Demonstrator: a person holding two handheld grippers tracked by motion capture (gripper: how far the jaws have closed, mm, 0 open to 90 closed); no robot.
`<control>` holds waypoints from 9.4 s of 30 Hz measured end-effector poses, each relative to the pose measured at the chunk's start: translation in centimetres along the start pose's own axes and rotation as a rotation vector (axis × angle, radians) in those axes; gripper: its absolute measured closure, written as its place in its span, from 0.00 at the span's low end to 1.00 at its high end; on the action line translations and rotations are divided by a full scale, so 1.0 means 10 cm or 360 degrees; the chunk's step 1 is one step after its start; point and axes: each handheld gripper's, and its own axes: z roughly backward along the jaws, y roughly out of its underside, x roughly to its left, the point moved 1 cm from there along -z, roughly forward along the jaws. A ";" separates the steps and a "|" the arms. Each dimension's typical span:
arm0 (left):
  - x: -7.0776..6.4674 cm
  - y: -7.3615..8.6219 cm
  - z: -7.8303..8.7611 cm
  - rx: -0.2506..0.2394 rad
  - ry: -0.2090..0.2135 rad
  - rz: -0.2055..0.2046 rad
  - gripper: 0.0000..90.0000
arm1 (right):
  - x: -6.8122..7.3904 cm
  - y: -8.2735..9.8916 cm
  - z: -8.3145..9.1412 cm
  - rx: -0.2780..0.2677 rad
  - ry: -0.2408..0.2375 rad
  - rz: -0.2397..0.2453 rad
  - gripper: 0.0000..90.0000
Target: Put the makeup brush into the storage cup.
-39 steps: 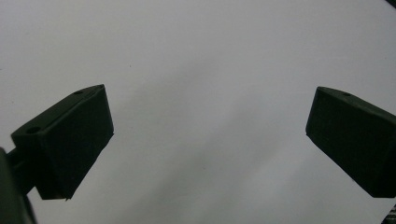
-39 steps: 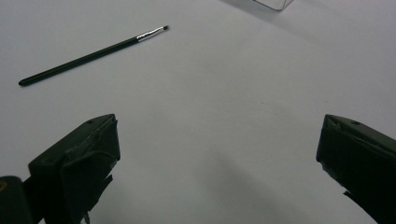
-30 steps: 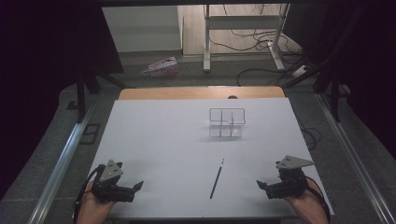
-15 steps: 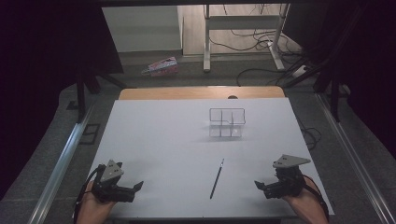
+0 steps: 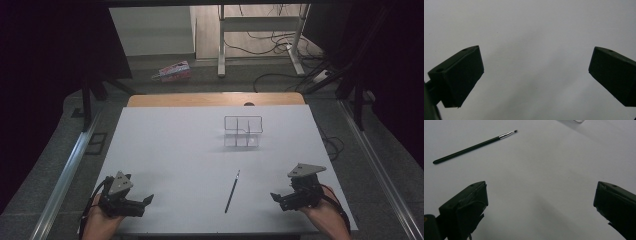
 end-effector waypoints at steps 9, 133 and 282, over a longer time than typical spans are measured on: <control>0.00 0.00 0.00 0.0010 -0.0001 0.0001 0.00 | -0.02 -0.03 0.00 0.0089 0.0016 0.0016 0.00; -0.02 0.00 0.00 0.0018 0.0003 -0.0029 0.01 | 0.77 -0.91 -1.05 0.0399 -0.0240 0.0187 0.08; 0.00 -0.01 0.02 -0.0068 0.0151 0.0078 0.00 | 0.24 -1.07 -0.34 -0.0160 -0.0253 0.0048 0.95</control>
